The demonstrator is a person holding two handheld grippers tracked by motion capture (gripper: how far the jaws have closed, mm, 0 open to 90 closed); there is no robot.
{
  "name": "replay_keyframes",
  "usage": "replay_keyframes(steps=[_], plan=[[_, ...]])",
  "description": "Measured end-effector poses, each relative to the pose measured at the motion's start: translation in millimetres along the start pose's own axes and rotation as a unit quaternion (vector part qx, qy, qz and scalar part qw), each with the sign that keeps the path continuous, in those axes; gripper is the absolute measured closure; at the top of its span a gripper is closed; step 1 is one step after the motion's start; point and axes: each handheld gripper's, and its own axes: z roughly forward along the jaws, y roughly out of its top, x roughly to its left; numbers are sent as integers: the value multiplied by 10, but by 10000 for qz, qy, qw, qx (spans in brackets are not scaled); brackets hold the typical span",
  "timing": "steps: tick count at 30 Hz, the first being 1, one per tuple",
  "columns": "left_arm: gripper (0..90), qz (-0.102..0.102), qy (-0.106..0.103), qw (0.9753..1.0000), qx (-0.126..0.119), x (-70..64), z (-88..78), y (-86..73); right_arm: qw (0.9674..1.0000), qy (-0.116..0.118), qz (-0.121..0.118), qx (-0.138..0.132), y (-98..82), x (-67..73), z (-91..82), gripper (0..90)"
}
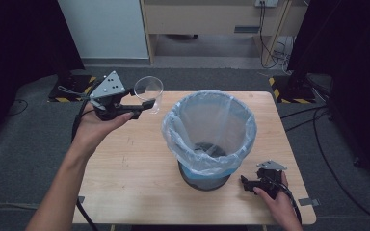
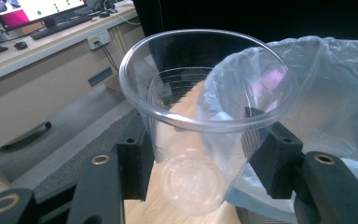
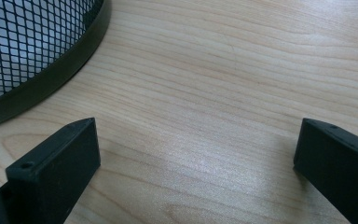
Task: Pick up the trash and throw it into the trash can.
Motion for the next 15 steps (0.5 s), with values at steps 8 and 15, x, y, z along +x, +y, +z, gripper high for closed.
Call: replay_keyframes(steps=[8, 15], plan=[[450, 121, -156, 9998, -101, -118, -25, 103, 10000, 4, -2, 2, 0, 0, 0, 4], [450, 148, -220, 9995, -157, -141, 17, 229, 10000, 6, -2, 2, 0, 0, 0, 3]])
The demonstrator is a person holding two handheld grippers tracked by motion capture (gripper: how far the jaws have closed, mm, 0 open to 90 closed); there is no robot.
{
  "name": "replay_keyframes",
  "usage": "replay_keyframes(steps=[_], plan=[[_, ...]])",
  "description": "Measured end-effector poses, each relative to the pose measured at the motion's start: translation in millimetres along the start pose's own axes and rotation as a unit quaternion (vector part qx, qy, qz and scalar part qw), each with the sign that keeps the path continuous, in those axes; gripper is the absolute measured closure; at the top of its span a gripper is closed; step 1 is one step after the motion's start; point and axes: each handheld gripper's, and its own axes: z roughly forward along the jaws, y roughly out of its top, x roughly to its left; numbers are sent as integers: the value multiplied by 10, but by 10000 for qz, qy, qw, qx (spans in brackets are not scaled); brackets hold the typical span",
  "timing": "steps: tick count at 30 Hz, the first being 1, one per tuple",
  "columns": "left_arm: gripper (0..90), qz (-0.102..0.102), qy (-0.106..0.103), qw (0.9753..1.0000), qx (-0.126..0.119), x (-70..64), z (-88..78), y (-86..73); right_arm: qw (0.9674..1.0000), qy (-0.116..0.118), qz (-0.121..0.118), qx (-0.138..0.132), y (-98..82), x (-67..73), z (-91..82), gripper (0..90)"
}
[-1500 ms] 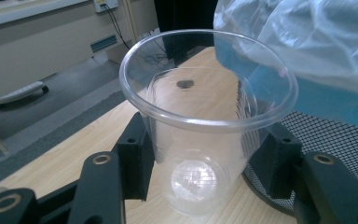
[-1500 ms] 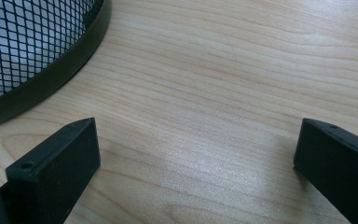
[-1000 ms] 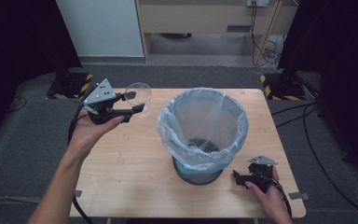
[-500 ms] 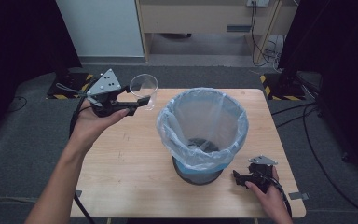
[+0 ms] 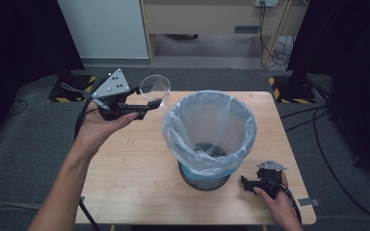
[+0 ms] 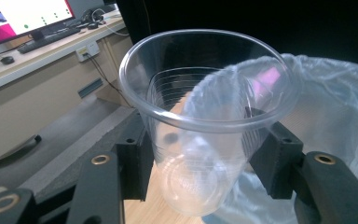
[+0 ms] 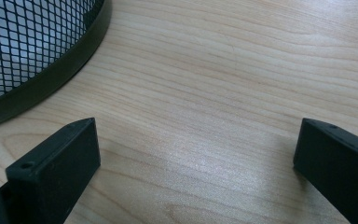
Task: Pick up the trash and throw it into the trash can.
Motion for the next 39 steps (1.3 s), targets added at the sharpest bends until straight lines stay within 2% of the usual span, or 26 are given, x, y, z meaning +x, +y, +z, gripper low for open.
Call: replay_keyframes(steps=[6, 22, 27, 30, 33, 39], plan=[[449, 66, -19, 10000, -40, -26, 15, 107, 10000, 4, -3, 1, 0, 1, 0, 3], [448, 189, -192, 9996, -95, -90, 27, 212, 10000, 3, -3, 1, 0, 1, 0, 3], [448, 189, -266, 9994, -77, -126, 90, 251, 10000, 3, -3, 0, 0, 1, 0, 3], [448, 258, -302, 9992, -43, -166, 151, 285, 10000, 3, -4, 0, 0, 1, 0, 3], [447, 223, -332, 9992, -60, -176, 184, 290, 10000, 4, -4, 1, 0, 1, 0, 4], [447, 266, -479, 9985, 11, -250, 293, 303, 10000, 10, -3, 2, 0, 1, 0, 3]])
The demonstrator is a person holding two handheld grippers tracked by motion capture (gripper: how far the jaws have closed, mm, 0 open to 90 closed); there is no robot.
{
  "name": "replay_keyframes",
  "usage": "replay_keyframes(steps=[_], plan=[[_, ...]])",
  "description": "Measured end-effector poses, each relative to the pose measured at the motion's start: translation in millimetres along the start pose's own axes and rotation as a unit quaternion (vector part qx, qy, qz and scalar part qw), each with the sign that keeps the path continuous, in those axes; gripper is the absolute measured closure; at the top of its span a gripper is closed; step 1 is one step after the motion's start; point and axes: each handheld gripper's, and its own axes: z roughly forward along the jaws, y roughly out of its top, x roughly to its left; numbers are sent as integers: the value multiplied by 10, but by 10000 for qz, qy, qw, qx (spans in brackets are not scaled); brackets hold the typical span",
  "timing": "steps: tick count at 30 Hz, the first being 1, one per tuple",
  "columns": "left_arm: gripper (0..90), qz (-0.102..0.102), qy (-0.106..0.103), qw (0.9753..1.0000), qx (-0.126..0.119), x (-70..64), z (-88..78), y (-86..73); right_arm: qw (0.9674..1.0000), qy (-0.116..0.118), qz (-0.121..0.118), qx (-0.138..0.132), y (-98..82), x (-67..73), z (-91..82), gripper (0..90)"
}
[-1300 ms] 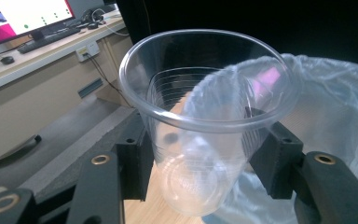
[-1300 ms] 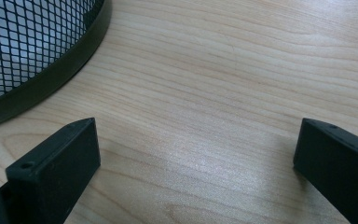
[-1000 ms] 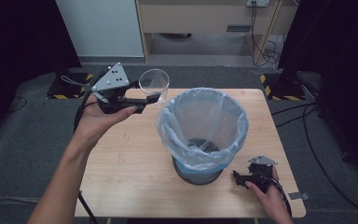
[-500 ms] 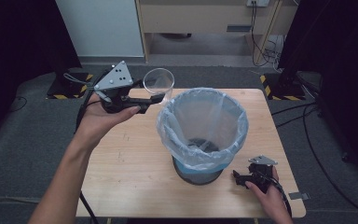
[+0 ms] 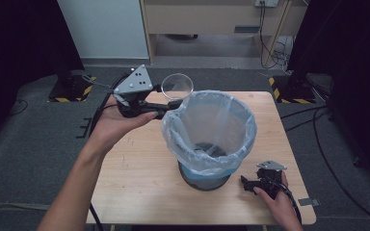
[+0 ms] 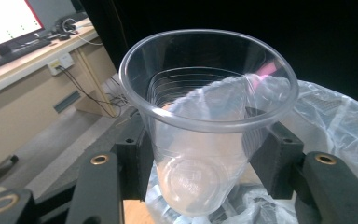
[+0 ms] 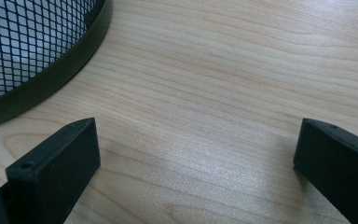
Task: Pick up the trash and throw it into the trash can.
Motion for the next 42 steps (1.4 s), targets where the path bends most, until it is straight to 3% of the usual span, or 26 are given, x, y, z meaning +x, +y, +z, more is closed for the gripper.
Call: replay_keyframes(steps=[3, 16, 29, 42], plan=[[446, 19, -57, 9999, 101, -42, 65, -6, 10000, 11, -12, 0, -1, -2, -1, 3], [444, 39, -205, 9997, 113, -129, 205, -8, 10000, 9, -15, 0, -1, -2, -1, 3], [439, -168, -452, 9987, 165, -109, 314, -77, 10000, 17, -27, -1, -1, -4, -1, 3], [421, -151, -570, 9962, 635, -152, 484, -157, 10000, 18, -27, -1, -2, -4, -1, 3]])
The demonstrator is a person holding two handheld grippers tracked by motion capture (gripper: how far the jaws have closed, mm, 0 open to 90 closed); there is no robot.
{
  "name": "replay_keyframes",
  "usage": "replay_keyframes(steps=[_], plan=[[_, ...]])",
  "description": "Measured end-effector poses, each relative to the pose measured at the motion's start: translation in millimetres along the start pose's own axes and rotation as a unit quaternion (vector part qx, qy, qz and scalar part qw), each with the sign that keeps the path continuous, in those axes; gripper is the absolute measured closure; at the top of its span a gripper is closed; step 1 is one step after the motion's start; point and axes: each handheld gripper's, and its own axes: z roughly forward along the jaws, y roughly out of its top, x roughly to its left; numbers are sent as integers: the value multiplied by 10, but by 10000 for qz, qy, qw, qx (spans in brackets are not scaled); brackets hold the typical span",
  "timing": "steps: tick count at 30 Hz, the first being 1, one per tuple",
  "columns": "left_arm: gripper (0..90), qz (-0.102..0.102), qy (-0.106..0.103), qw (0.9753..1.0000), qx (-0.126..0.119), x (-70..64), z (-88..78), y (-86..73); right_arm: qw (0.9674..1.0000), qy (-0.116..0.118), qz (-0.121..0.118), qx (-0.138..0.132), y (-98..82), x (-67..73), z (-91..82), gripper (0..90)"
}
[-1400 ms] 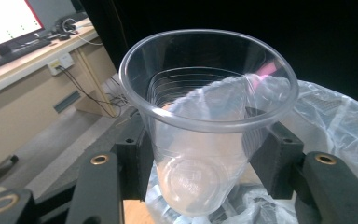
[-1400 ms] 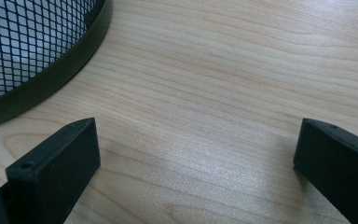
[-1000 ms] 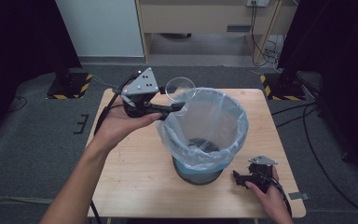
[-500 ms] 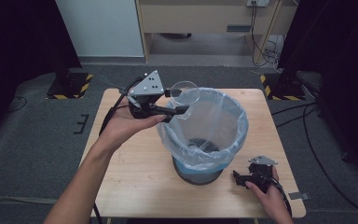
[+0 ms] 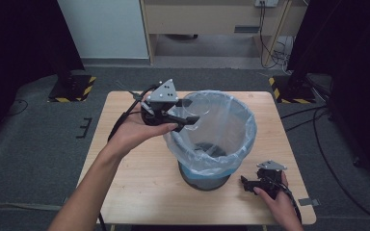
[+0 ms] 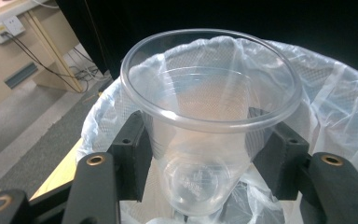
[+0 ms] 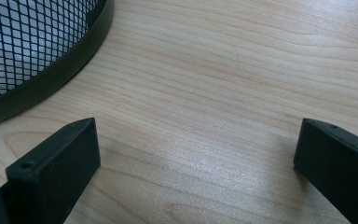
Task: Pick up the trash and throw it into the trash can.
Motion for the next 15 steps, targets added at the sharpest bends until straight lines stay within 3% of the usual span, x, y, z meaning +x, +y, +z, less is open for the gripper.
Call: replay_keyframes(steps=[5, 15], plan=[[416, -43, -28, 9998, 174, -1, 59, -15, 10000, 0, 1, 0, 0, 0, 0, 3], [407, -62, -53, 9996, 267, -11, 104, -28, 10000, -1, 0, -1, 0, 0, 0, 3]])
